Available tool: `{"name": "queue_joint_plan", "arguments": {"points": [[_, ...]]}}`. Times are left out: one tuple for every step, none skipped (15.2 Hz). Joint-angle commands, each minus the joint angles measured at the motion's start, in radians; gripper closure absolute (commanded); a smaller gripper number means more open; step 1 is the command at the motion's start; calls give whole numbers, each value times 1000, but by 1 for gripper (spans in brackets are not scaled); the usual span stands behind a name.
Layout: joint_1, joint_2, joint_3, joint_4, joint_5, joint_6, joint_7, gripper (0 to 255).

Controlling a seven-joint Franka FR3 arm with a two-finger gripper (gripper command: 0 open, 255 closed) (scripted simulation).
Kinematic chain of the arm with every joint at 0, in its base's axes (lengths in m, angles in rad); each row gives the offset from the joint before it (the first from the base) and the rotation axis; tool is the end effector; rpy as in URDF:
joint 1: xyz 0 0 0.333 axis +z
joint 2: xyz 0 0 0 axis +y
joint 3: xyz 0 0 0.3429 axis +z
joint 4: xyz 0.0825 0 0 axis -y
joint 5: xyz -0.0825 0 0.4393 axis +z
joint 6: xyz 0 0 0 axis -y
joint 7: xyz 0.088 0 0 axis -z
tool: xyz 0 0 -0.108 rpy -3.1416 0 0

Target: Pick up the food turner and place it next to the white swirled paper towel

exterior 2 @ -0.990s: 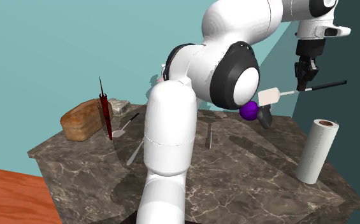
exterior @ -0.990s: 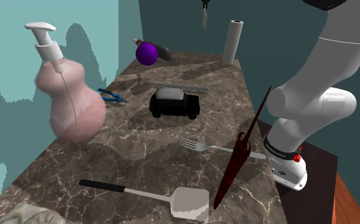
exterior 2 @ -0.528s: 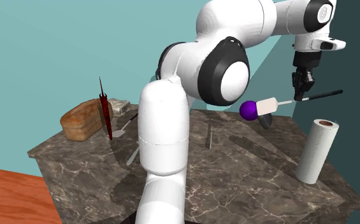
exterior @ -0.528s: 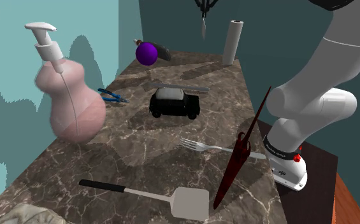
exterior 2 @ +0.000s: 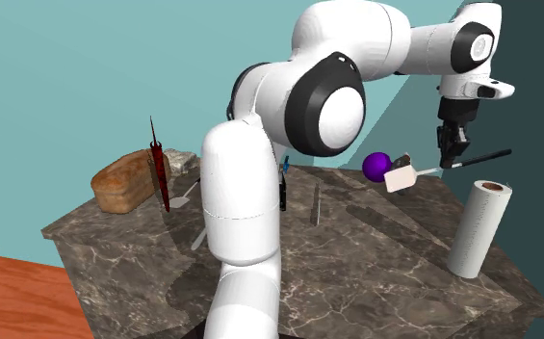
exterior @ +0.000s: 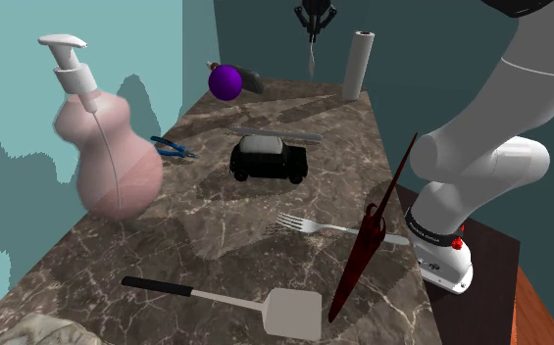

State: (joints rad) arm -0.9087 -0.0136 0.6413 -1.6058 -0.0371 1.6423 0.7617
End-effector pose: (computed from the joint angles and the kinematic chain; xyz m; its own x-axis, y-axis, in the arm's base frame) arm 0.5908 -0.1632 0.6450 0.5161 -0.8540 0.0654 -0.8558 -0.5172 0.0001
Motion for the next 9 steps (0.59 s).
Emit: {"name": "queue_joint_plan", "arguments": {"points": [[0,-6,0,-31,3,27,1,255],[-1,-9,-1,-48,5,41,0,255],[-1,-12,-1,-64,7,55,-1,255],[-2,-15,-2,-81,9,69,-2,255],[-2,-17,-2,-96,10,83,-2,255],[-2,-19,-3,-112,11,97,-3,255],[-2,-21,-3,-127,12,111,-3,255],[-2,-22,-3,-142,13,125,-3,255],[-3,-24,-4,-157,14,138,-3,255]]}}
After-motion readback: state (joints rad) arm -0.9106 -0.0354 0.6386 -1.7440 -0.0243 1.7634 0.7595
